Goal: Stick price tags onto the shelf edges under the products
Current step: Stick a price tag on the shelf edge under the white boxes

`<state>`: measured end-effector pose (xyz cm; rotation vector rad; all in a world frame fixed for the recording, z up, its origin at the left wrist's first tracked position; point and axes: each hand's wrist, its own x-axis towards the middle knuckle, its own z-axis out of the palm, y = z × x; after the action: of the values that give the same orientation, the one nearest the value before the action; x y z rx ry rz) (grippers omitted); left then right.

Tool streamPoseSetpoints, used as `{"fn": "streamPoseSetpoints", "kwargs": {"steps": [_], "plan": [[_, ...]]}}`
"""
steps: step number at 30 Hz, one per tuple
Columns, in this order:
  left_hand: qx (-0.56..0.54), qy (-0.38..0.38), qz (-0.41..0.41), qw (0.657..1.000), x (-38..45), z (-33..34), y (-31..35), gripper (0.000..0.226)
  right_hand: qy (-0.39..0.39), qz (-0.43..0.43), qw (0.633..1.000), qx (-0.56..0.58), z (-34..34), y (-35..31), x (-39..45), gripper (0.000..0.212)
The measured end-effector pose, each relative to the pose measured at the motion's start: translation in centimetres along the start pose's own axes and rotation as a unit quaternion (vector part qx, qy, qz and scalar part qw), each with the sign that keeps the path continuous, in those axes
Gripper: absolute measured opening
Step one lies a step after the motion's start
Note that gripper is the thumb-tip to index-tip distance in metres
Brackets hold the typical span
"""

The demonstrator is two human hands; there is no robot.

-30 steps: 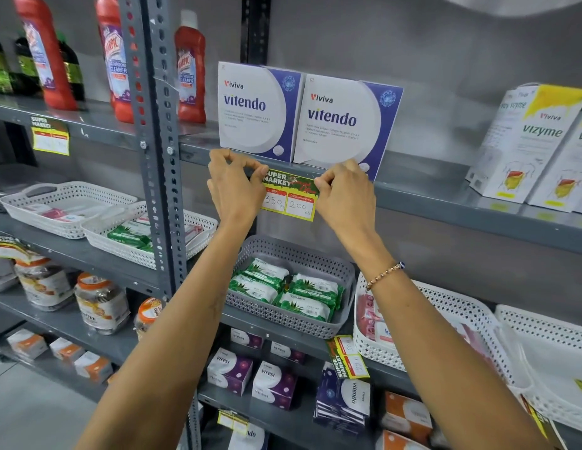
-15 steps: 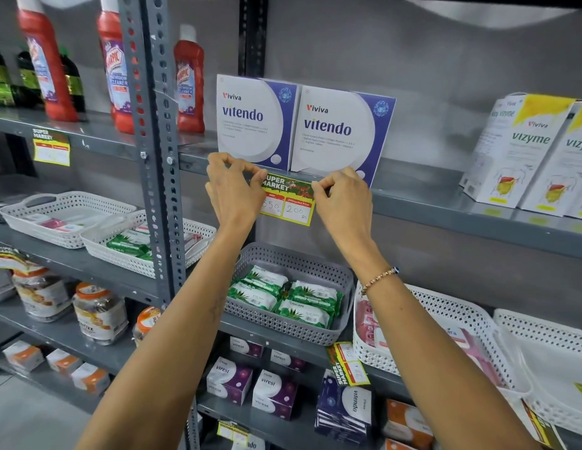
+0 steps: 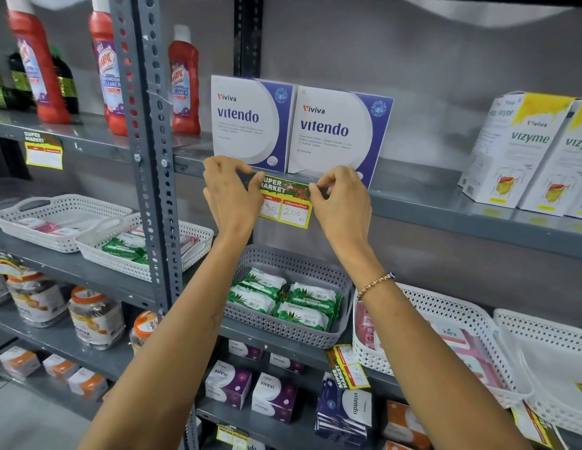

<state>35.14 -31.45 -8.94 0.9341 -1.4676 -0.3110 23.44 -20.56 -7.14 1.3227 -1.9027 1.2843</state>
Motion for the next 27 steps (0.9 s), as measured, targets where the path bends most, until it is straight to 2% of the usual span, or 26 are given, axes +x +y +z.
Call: {"fn": "streamPoseSetpoints", "kwargs": {"steps": [3, 5, 7, 10, 14, 19, 27], "plan": [[-0.020, 0.010, 0.018, 1.000, 0.5, -0.3, 0.0, 0.045, 0.003, 0.006, 1.000, 0.009, 0.0, 0.0, 0.0, 0.028], [-0.056, -0.044, 0.066, 0.995, 0.5, -0.3, 0.2, 0.047, 0.008, -0.004, 1.000, -0.003, 0.4, -0.4, -0.1, 0.036], [-0.099, -0.096, 0.072, 0.988, 0.4, -0.3, 0.4, 0.049, 0.017, -0.004, 1.000, -0.026, 0.9, -1.1, -0.3, 0.051], [-0.124, -0.097, 0.063, 0.985, 0.4, -0.1, 0.3, 0.050, 0.027, 0.003, 0.997, -0.074, 1.7, -1.8, -0.5, 0.061], [-0.132, -0.097, 0.065, 0.984, 1.0, -0.2, 0.0, 0.052, 0.030, 0.015, 0.994, -0.104, 1.7, -2.0, -0.4, 0.058], [-0.125, -0.105, 0.068, 0.984, 1.7, -0.7, -0.4, 0.038, 0.022, 0.045, 0.998, -0.048, 0.9, -1.6, 0.3, 0.046], [-0.102, -0.170, 0.056, 0.979, 3.4, -1.6, 0.1, 0.026, -0.017, 0.104, 0.994, 0.009, -0.8, -0.6, 1.6, 0.035]]}}
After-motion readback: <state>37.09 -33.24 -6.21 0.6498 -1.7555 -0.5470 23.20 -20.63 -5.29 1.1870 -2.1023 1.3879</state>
